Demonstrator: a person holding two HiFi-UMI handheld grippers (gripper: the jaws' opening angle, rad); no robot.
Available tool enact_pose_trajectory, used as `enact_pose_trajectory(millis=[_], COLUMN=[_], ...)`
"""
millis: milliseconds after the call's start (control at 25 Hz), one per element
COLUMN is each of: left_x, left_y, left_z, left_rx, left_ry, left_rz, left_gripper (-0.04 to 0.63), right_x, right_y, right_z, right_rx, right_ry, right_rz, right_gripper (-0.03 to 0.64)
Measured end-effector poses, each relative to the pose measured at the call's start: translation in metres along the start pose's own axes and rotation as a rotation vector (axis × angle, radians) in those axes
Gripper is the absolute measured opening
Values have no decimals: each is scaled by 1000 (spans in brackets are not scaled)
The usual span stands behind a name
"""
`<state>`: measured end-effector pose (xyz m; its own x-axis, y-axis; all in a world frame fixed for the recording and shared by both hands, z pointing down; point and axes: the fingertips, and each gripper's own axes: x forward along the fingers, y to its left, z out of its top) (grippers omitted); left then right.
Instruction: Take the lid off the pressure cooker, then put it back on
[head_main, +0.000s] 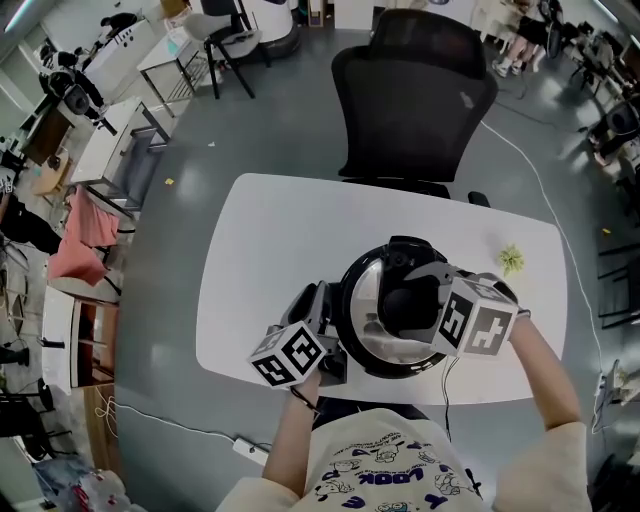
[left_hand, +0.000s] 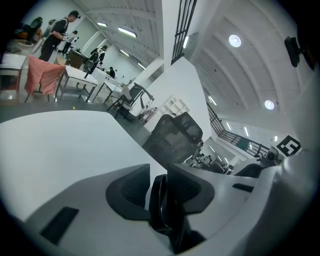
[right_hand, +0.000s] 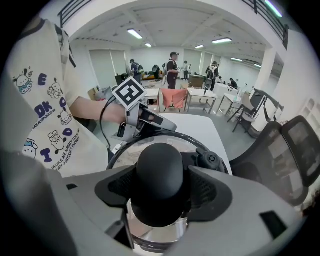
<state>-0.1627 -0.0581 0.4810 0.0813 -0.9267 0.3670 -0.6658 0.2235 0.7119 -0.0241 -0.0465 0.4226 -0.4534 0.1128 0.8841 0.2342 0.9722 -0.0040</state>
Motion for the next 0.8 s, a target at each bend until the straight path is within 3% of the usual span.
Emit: enact_pose_trajectory(millis=[240, 440, 600, 800], left_x=[-9, -13, -20, -27], left_y=[3, -12, -34, -66], left_z=[20, 39, 54, 74], left_rx=[47, 132, 216, 340], left_ry=[-45, -86, -124, -189], left_rz=[17, 9, -14, -41], left_gripper=[130, 138, 138, 130], right_x=[-11, -36, -57, -89], right_y=[-3, -16, -28, -47], right_z=[10, 22, 22, 17], right_rx=[92, 187, 266, 391], right_ry=[-177, -369, -495, -666], right_rz=[-31, -96, -205, -413], right_gripper=[400, 399, 397, 350])
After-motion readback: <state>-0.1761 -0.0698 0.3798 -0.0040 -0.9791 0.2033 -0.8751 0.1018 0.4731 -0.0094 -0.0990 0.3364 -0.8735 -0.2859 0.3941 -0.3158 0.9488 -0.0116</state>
